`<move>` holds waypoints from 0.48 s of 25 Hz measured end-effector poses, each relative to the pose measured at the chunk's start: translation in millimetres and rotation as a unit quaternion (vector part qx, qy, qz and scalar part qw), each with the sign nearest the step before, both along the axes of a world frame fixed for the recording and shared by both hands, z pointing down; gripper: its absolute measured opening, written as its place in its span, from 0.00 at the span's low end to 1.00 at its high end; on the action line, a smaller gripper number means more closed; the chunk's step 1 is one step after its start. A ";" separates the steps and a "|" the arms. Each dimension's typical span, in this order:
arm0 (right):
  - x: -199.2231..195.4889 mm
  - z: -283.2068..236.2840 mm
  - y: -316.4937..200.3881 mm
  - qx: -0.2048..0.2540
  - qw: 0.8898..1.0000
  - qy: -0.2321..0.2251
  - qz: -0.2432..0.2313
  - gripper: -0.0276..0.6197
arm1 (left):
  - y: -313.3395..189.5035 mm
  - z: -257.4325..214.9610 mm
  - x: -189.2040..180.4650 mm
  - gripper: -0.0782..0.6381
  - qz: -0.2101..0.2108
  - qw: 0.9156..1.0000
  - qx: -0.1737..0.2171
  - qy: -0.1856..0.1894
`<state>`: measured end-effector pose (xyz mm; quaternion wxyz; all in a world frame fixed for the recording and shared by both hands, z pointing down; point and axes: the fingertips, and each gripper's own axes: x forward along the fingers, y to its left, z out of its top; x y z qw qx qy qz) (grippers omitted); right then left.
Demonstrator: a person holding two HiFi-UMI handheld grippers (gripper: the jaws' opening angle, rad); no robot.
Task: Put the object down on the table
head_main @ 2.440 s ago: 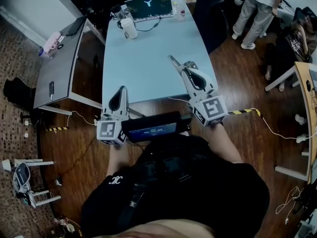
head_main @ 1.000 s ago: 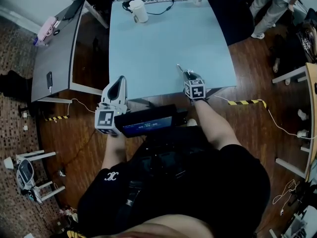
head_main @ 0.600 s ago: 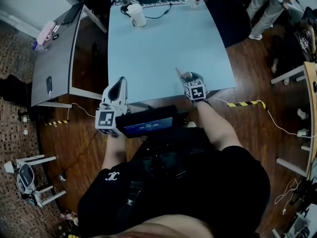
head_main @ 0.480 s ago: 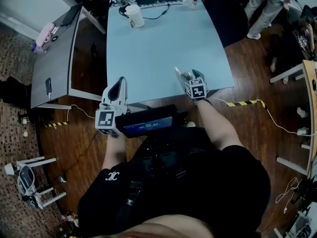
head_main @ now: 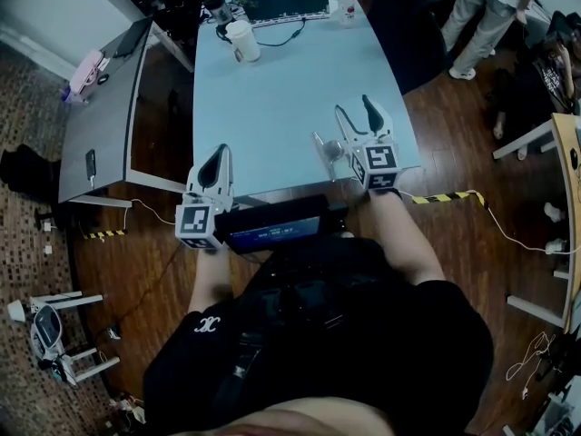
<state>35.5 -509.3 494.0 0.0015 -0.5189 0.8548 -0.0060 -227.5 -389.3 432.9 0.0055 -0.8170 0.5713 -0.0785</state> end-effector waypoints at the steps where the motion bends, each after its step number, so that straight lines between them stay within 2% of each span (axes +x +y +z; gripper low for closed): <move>1: 3.2 -20.5 4.2 0.029 1.000 0.005 -0.004 0.41 | 0.2 -1.5 5.7 0.12 -0.001 1.000 0.002 0.003; 3: 12.9 -55.0 14.2 0.076 0.997 0.015 -0.009 0.20 | 0.3 -3.9 18.9 0.12 0.000 1.000 0.007 0.006; 4: 18.1 -69.5 20.1 0.093 0.995 0.018 -0.012 0.15 | 0.4 -4.6 25.0 0.12 0.000 1.000 0.009 0.007; 5: 22.2 -82.2 26.2 0.106 0.994 0.017 -0.018 0.05 | 0.5 -5.2 30.4 0.12 0.001 1.000 0.010 0.007; 6: 25.0 -93.2 32.1 0.116 0.993 0.015 -0.027 0.01 | 0.6 -6.1 35.4 0.12 0.000 1.000 0.012 0.007; 12: 43.7 -136.0 68.3 0.171 0.981 0.012 -0.092 0.01 | 5.3 -10.9 73.2 0.12 -0.003 1.000 0.027 0.006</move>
